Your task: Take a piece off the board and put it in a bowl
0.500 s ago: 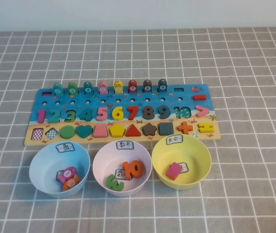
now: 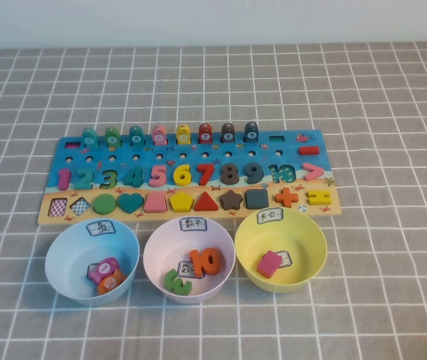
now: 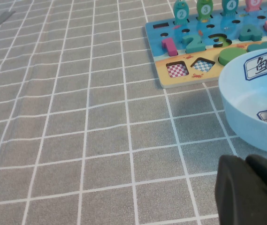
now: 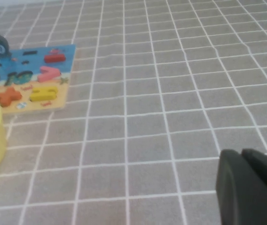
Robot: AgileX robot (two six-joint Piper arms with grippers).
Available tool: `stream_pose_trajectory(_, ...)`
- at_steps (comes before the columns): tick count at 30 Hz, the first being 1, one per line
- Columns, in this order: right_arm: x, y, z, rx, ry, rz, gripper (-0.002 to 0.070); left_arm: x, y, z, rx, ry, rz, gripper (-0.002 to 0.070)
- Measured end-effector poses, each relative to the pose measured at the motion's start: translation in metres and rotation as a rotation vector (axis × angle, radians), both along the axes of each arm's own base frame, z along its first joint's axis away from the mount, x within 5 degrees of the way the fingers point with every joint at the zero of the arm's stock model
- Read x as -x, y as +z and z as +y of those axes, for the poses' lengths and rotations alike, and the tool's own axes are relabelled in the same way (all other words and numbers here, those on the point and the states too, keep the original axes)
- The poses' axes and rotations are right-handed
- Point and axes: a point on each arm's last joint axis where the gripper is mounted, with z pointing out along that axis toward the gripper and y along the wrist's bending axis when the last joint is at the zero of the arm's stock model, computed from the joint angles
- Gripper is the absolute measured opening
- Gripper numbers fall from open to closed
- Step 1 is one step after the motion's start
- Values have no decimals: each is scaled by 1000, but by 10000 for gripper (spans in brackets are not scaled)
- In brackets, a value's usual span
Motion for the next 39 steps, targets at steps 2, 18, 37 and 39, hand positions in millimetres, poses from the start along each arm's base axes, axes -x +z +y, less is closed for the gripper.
stream_pose_trajectory(2,0,1,1,-32,0,-10,-17,0,0,0,0,0,0,0)
stream_pose_trajectory(18,-3,22,4,-628,-57,-193,-17,0,0,0,0,0,0,0)
stream_pose_trajectory(37,-14,50,24,-601,92,160,-17,0,0,0,0,0,0,0)
stream_pose_trajectory(39,-21,62,26,-548,115,235,-17,0,0,0,0,0,0,0)
